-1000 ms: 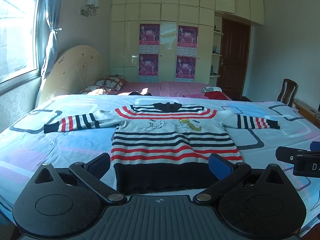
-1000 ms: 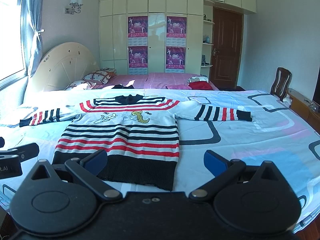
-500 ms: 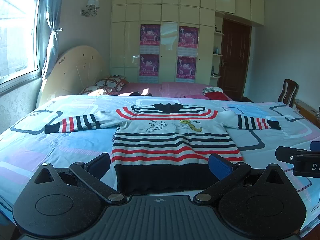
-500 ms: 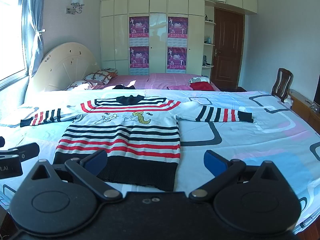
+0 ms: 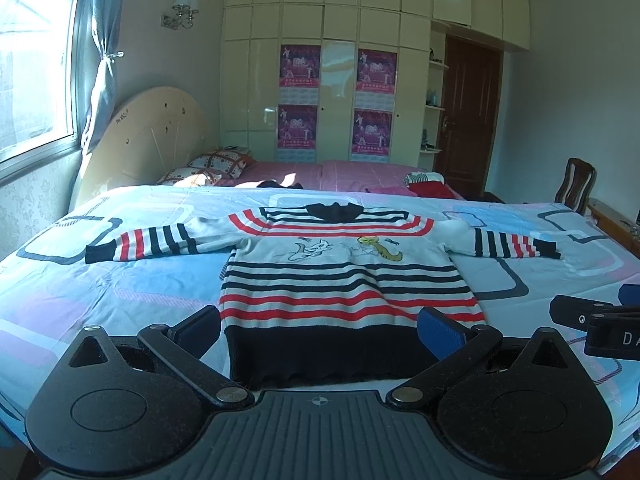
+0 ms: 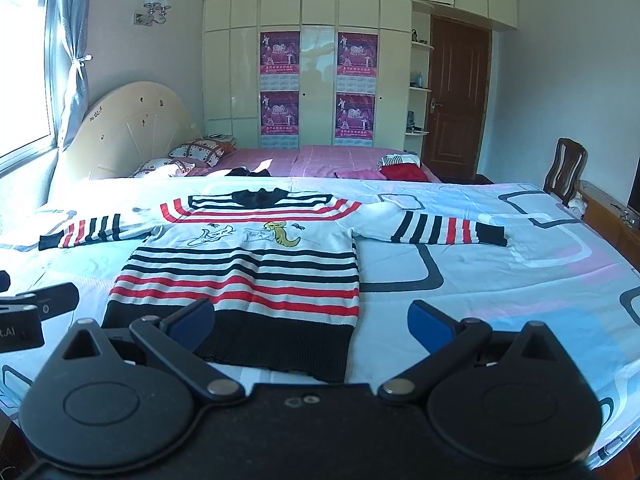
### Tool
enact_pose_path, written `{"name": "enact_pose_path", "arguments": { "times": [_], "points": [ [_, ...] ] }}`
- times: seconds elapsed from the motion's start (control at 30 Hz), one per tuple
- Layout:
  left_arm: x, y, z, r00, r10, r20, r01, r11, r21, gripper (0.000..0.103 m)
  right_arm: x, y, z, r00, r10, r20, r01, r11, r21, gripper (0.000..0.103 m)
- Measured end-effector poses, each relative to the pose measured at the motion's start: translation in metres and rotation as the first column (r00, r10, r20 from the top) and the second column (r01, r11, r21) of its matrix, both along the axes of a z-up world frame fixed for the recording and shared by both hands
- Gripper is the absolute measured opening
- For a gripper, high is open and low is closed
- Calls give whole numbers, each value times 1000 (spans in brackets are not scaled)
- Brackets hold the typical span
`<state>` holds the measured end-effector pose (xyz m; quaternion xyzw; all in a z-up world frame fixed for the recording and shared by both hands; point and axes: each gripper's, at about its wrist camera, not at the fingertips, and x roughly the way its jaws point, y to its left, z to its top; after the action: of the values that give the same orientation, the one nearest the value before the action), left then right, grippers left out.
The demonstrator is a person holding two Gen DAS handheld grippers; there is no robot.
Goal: Fold small clothes
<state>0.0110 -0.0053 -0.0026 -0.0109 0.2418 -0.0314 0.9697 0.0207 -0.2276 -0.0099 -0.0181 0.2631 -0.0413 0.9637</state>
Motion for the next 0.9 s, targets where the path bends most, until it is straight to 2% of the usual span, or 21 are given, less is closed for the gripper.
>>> {"name": "enact_pose_path", "arguments": {
  "times": [0.2,0.33,0.43,0.5,0.57,0.6,0.7,0.83,0.9],
  "points": [
    [22,3,-2,1000,24,-12,-25,997,-78,103,4,-21,5,999,-15,43,13,999,42,103],
    [47,-3,-4,1000,-15,-9,14,993,-117,103,18,-41,10,997,-45,66,43,998,38,103],
    [73,-16,-3,1000,22,9,-22,997,-78,103,42,-59,8,993,-81,80,80,997,15,103],
    [96,-27,-4,1000,17,26,-16,999,-43,103,65,-79,6,993,-84,87,81,996,41,102],
    [122,-33,-8,999,30,30,-29,999,-30,103,92,-99,3,991,-101,89,94,993,75,92],
    [138,-36,-10,999,38,31,-36,999,-36,103,107,-111,0,990,-110,89,102,991,92,84],
    [187,-48,-21,998,65,7,-65,997,-48,103,158,-152,-13,983,-160,85,149,981,124,76],
    [260,-71,-48,992,112,-56,-115,992,-48,103,232,-225,-49,972,-235,18,226,950,217,56],
    [293,-85,-62,988,129,-86,-133,990,-37,103,264,-263,-72,960,-280,-16,273,923,271,54]
  ]
}}
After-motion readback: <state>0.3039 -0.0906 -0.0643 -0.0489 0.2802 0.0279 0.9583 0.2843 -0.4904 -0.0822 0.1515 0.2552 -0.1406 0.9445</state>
